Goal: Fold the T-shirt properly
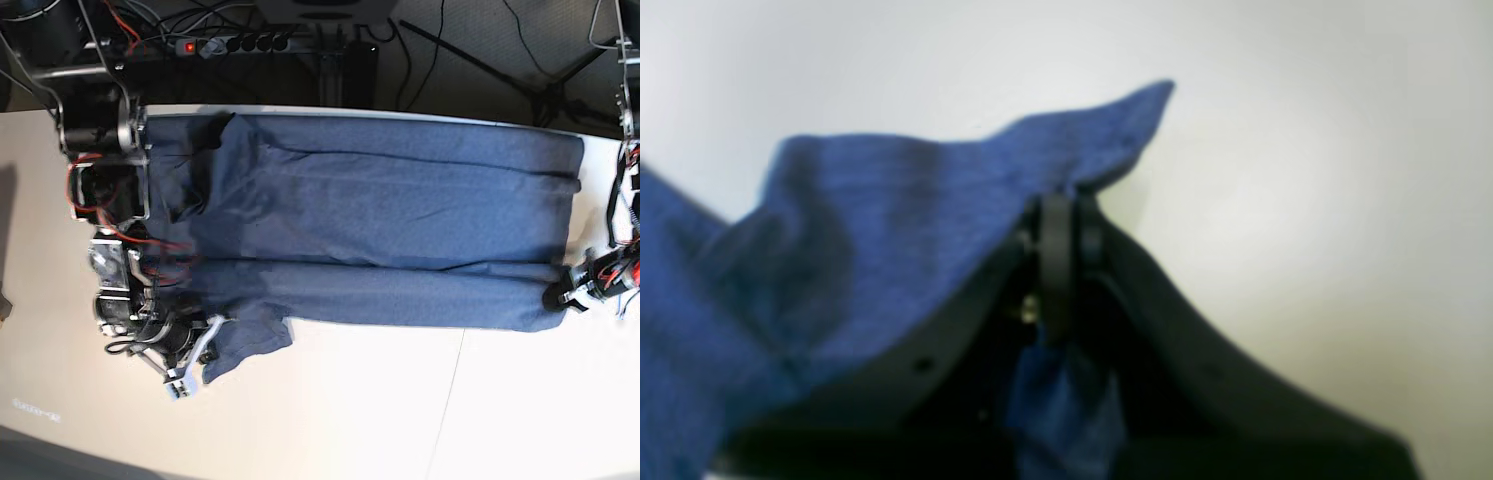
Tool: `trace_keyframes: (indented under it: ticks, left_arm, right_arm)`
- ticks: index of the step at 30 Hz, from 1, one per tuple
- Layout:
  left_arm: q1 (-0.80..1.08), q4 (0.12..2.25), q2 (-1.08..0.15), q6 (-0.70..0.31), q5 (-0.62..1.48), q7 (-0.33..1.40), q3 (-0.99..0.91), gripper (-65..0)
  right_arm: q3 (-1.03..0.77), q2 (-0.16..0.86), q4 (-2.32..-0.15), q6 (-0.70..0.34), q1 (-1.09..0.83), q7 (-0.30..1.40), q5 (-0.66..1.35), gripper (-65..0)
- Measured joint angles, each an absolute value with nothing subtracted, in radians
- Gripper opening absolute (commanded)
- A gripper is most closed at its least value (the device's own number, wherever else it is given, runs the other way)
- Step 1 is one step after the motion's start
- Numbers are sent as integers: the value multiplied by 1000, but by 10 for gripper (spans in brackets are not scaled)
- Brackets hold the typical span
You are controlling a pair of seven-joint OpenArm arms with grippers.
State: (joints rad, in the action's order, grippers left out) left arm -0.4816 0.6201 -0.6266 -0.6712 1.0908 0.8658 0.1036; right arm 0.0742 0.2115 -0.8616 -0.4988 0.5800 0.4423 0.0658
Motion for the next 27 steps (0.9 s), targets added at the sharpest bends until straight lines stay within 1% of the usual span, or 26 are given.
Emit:
trace_keyframes:
  ticks: [4, 6, 11, 16, 20, 23, 27]
  left_arm:
    - [-481, 623, -627, -671, 1089, 865, 104, -650]
    - [-481, 623, -628, -671, 1095, 875, 104, -650]
    - [-452, 648, -632, -671, 1134, 904, 104, -650]
    - [-324, 856, -658, -674, 1128, 913, 104, -650]
    - [-239, 1047, -691, -681, 1151, 907, 105, -650]
    - [-202, 1126, -719, -682, 1139, 911, 105, -650]
    - [-167, 1178, -754, -682, 1103, 897, 105, -650]
  right_arm:
    - [172, 286, -1094, -499, 452, 454, 109, -650]
    - [181, 320, -1196, -500, 390, 482, 148, -650]
    - [181, 419, -1425, -501, 245, 487, 148, -650]
    - [182, 510, -1613, -502, 117, 493, 150, -650]
    - [182, 562, -1713, -503, 39, 487, 153, -650]
    - [168, 585, -1765, -503, -21, 492, 156, -650]
    - [99, 587, -1816, -504, -79, 491, 160, -650]
